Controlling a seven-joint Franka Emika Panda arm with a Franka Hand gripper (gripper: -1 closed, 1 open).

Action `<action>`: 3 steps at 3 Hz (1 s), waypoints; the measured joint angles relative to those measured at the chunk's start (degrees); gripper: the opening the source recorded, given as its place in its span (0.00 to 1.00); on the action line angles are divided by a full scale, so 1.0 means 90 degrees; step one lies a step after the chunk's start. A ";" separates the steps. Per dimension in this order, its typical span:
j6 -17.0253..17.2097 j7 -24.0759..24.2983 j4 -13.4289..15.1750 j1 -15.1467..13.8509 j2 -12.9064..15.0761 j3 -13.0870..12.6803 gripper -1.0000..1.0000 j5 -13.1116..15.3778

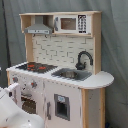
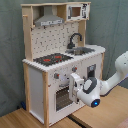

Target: Play with the kitchen

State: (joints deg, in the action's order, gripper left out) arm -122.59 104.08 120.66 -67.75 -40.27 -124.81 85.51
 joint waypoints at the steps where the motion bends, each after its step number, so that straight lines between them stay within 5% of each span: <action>1: -0.0075 0.0707 -0.0004 -0.0083 -0.0072 0.0000 1.00 0.0116; 2: -0.0215 0.1262 -0.0026 -0.0235 -0.0160 0.0001 1.00 0.0362; 3: -0.0211 0.0739 0.0046 0.0098 0.0016 0.0017 1.00 0.0522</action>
State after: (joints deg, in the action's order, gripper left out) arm -124.49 110.73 121.07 -66.87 -40.13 -124.66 90.21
